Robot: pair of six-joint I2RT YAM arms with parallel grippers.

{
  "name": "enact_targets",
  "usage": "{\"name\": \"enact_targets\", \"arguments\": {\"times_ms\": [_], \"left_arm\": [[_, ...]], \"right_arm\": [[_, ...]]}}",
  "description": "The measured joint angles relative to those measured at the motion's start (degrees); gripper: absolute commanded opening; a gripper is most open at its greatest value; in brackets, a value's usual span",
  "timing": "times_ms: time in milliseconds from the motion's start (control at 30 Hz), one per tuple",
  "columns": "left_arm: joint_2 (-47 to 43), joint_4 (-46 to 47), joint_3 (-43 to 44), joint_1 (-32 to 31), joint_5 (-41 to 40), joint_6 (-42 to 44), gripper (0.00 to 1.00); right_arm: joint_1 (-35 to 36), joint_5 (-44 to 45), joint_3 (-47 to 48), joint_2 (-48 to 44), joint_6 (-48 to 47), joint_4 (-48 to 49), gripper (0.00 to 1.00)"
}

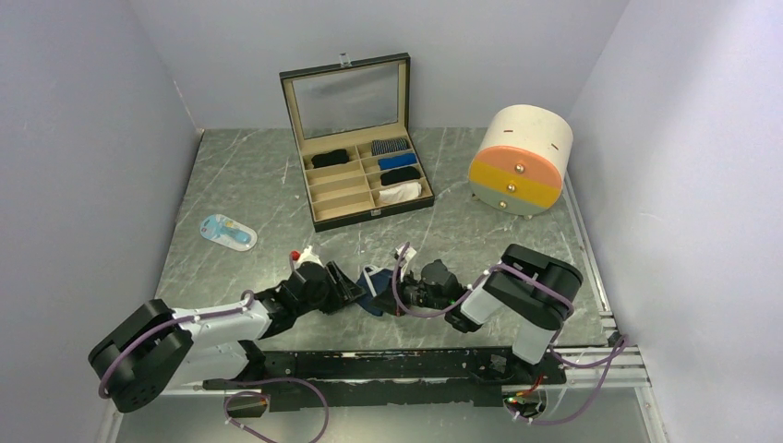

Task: Roll the underwear
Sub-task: Roll the underwear to the center of the board.

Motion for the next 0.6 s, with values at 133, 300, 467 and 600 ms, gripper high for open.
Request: {"name": "enact_targets", "arguments": {"times_ms": [133,300,467,600], "left_arm": [[0.1,-0.9,-0.2,-0.2,-2.0,0.0,0.35],[0.7,-1.9,0.5,-0.4,-3.0,0.5,0.31],[2.1,-3.5,2.3,-0.3,-3.5,1.7,0.29],[2.8,-5.4,3.8,-0.3,-3.6,2.9,0.29]], "right_arm": [[0.0,-0.8,0.0,-0.9,-1.4,-0.7,0.28],[0.5,-0.9,1.0,-6.1,-7.0,-9.0,0.41],[3.6,2.5,4.7,-13.4,-15.8,-23.2,0.48],[9.9,11.7,8.0,-18.3,-24.5,-32.4,0.50]]}}
